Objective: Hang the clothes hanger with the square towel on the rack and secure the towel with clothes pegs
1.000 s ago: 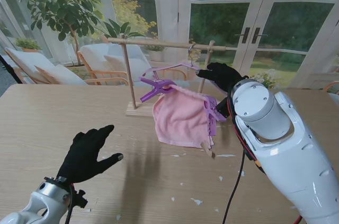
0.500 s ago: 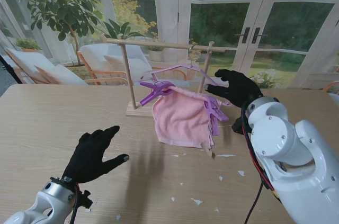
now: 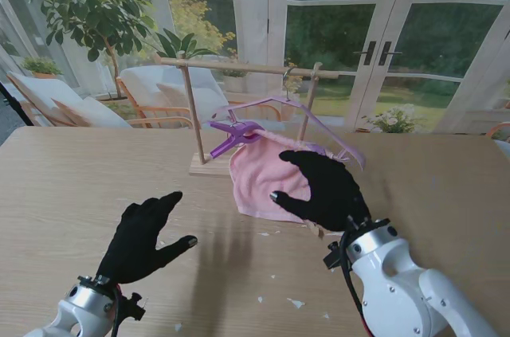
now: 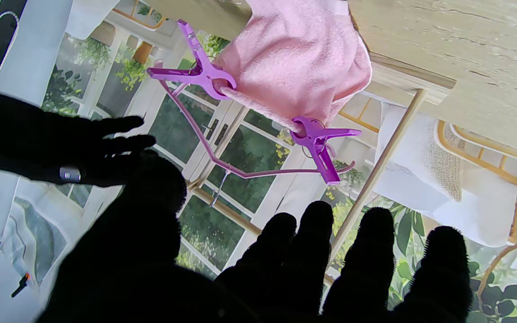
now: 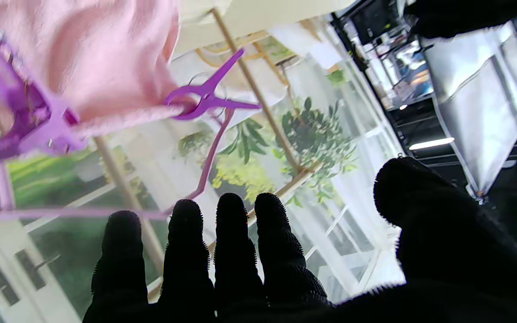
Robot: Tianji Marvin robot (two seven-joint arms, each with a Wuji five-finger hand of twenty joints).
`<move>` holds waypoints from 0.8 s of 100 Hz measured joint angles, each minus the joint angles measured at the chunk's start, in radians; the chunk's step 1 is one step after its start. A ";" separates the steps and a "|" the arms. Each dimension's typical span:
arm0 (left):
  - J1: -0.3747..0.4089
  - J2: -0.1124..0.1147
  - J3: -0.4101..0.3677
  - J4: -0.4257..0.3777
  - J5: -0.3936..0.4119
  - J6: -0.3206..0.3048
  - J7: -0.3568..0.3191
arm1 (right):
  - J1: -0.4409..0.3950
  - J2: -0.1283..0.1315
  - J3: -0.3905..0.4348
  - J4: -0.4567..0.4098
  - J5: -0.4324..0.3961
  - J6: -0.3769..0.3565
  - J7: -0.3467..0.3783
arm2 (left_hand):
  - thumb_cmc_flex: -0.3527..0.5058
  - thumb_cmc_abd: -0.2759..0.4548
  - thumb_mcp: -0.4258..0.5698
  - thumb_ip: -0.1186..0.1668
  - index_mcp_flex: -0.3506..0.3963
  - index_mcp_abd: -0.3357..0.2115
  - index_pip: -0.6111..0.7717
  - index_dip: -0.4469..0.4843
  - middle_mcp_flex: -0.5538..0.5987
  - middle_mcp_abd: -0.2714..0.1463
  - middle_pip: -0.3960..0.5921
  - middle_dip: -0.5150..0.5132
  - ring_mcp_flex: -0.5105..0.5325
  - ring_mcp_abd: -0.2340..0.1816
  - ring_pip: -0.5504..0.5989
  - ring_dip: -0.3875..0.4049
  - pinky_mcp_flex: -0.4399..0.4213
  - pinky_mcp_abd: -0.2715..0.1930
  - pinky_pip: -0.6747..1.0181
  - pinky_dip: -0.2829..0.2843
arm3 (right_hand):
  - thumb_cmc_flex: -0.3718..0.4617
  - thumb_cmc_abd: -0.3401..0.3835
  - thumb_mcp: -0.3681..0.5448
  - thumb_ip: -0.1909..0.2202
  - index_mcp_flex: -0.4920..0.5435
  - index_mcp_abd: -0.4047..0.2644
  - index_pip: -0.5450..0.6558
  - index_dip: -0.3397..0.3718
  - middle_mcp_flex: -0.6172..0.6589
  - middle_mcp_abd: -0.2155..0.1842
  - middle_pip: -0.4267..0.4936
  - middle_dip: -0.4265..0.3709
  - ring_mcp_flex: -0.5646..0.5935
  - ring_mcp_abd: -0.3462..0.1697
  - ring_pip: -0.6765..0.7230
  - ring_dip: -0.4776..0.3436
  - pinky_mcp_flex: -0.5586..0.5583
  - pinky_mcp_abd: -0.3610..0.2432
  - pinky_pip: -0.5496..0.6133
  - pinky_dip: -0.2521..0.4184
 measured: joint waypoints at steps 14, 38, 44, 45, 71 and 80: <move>0.013 -0.008 0.007 0.020 -0.049 -0.055 0.025 | -0.015 -0.009 -0.093 0.117 -0.040 -0.103 -0.173 | 0.000 0.000 0.001 0.000 0.000 0.000 0.000 0.000 -0.002 0.000 -0.007 0.000 -0.001 0.000 0.000 0.000 0.000 0.000 -0.001 0.000 | 0.048 -0.002 0.002 0.000 0.010 -0.025 -0.011 0.000 0.001 0.000 -0.034 -0.013 0.000 0.000 -0.037 -0.036 -0.001 0.000 -0.034 0.000; 0.022 -0.020 0.020 0.064 -0.211 -0.156 0.039 | 0.066 -0.030 -0.279 0.408 -0.045 -0.181 -0.372 | -0.015 -0.003 0.103 0.000 -0.002 0.000 -0.001 -0.012 -0.061 0.000 -0.017 -0.014 -0.076 0.000 -0.043 -0.024 -0.039 -0.002 -0.016 -0.010 | 0.063 -0.003 0.002 0.000 0.008 -0.073 -0.016 -0.019 0.001 -0.036 -0.078 -0.031 -0.001 -0.012 -0.073 -0.073 -0.011 -0.004 -0.071 0.000; 0.021 -0.022 0.028 0.080 -0.306 -0.194 0.026 | 0.089 -0.042 -0.301 0.471 -0.027 -0.222 -0.397 | -0.027 -0.014 0.152 0.000 -0.003 0.000 -0.001 -0.020 -0.074 0.001 -0.020 -0.023 -0.100 0.000 -0.047 -0.026 -0.059 -0.005 -0.016 -0.011 | 0.086 -0.018 0.000 0.000 0.000 -0.076 -0.024 -0.026 0.001 -0.048 -0.086 -0.035 -0.001 -0.017 -0.080 -0.083 -0.016 -0.013 -0.077 0.000; 0.020 -0.022 0.030 0.083 -0.321 -0.198 0.025 | 0.093 -0.044 -0.304 0.482 -0.025 -0.231 -0.401 | -0.027 -0.015 0.156 0.000 -0.004 0.000 -0.001 -0.020 -0.076 0.001 -0.022 -0.023 -0.105 0.000 -0.051 -0.027 -0.064 -0.007 -0.017 -0.011 | 0.087 -0.020 0.003 0.000 -0.001 -0.077 -0.024 -0.026 0.001 -0.051 -0.088 -0.036 -0.001 -0.020 -0.083 -0.083 -0.017 -0.014 -0.081 0.000; -0.018 -0.030 0.094 0.144 -0.444 -0.240 -0.015 | 0.165 -0.079 -0.361 0.645 0.054 -0.285 -0.464 | -0.063 -0.043 0.261 0.000 -0.014 -0.002 -0.009 -0.040 -0.100 0.003 -0.024 -0.024 -0.129 -0.011 -0.070 -0.034 -0.105 -0.028 -0.027 -0.011 | 0.097 -0.024 0.016 0.000 -0.030 -0.129 -0.054 -0.062 -0.016 -0.103 -0.146 -0.058 -0.054 -0.053 -0.141 -0.122 -0.064 -0.077 -0.138 0.000; -0.039 -0.032 0.123 0.165 -0.448 -0.244 0.019 | 0.165 -0.080 -0.345 0.643 0.087 -0.312 -0.399 | -0.071 -0.043 0.260 0.000 -0.014 -0.007 -0.010 -0.041 -0.107 0.003 -0.024 -0.024 -0.140 -0.023 -0.078 -0.034 -0.117 -0.041 -0.027 -0.011 | 0.086 0.000 0.010 0.000 -0.055 -0.165 -0.068 -0.063 -0.041 -0.128 -0.161 -0.064 -0.074 -0.066 -0.151 -0.131 -0.085 -0.099 -0.145 0.000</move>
